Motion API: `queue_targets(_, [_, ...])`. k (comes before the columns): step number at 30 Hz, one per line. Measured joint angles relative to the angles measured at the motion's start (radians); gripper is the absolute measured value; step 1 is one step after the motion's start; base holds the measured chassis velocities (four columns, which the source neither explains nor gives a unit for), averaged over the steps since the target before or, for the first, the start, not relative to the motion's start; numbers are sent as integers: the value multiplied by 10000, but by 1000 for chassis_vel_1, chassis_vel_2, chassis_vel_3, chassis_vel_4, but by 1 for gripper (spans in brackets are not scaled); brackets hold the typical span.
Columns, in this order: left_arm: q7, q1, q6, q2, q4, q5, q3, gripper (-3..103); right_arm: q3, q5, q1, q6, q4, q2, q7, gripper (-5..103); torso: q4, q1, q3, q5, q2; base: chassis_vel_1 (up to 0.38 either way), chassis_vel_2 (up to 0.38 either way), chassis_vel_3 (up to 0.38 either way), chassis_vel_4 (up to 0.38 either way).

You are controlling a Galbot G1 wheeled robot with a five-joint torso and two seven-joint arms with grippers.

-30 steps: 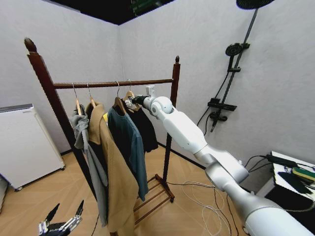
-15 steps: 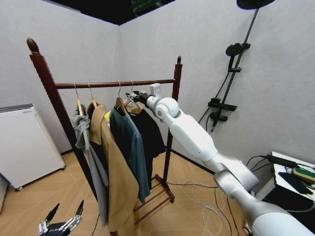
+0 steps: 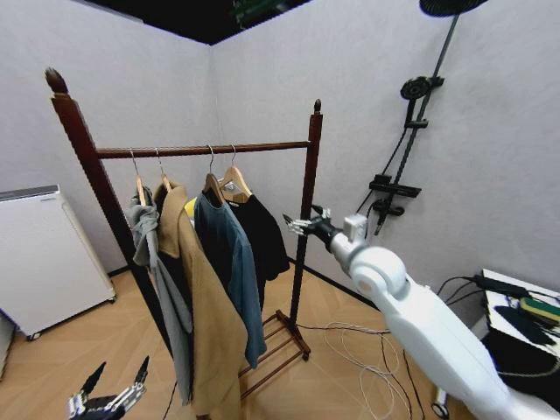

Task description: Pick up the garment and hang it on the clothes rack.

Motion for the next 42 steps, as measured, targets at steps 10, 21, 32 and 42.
queue_targets(10, [4,0,0,0,0,0,0,100,1705,-1860,-3556,492,1059,1250,-574,100,1,0,1,0,0,0,0,0,0])
queue_targets(21, [3,0,0,0,0,0,0,100,1709,-2594,-4282,900,1308,1888,-669,100,2,2,3,-1,-2,-12,-20,-25,-12])
queue_targets(32, [4,0,0,0,0,0,0,100,1621,-2892,-4550,1035,1383,2138,-750,100,2,2,3,0,-2,-46,-112,-105,-53])
queue_targets(42, [3,0,0,0,0,0,0,100,1782,-2943,-4787,1200,1504,2163,-828,100,1,2,3,1,-2,-71,-151,-158,-90])
